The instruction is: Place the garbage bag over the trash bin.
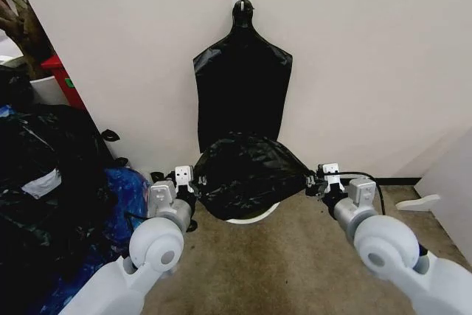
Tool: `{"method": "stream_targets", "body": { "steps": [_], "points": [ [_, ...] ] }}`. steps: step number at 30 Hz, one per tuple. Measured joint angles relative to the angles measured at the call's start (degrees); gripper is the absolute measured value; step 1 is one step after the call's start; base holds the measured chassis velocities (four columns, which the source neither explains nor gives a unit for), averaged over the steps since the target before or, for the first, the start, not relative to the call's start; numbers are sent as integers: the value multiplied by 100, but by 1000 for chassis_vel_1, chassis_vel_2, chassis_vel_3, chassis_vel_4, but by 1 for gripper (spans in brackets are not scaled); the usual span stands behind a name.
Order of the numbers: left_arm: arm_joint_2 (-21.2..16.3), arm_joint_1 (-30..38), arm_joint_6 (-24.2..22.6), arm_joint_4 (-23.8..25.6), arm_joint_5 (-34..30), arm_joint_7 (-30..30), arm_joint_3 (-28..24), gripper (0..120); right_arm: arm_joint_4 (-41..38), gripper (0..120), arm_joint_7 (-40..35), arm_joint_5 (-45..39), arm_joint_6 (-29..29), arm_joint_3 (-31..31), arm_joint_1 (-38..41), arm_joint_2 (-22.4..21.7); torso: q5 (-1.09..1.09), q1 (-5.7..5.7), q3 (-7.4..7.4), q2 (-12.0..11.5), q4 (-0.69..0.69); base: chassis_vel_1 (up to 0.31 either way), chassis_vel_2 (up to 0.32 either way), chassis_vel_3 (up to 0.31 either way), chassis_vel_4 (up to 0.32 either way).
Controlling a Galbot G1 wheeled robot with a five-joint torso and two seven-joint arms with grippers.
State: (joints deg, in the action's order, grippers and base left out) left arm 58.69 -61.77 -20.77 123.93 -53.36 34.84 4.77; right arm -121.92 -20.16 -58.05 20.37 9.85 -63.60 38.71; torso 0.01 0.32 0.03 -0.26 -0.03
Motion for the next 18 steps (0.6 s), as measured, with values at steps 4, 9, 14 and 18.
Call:
{"method": "stream_targets", "body": {
  "steps": [4,9,14,18],
  "points": [
    [6,-69,120,77,8,-234,37,3,600,0,1249,522,-543,-29,-7,-108,1,0,0,0,0,0,0,0,0],
    [20,-143,195,99,-15,-320,89,3,893,0,2060,1224,-1012,-33,-129,-150,0,0,0,0,0,0,0,0,0],
    [77,-150,260,93,-211,-322,100,3,1028,0,2524,1931,-1479,-72,-223,-135,0,0,0,0,0,0,0,0,0],
    [169,-117,298,66,-392,-270,98,3,1067,0,2453,2368,-1732,-112,-306,-64,1,0,-1,0,0,0,0,0,0]
  ]
}}
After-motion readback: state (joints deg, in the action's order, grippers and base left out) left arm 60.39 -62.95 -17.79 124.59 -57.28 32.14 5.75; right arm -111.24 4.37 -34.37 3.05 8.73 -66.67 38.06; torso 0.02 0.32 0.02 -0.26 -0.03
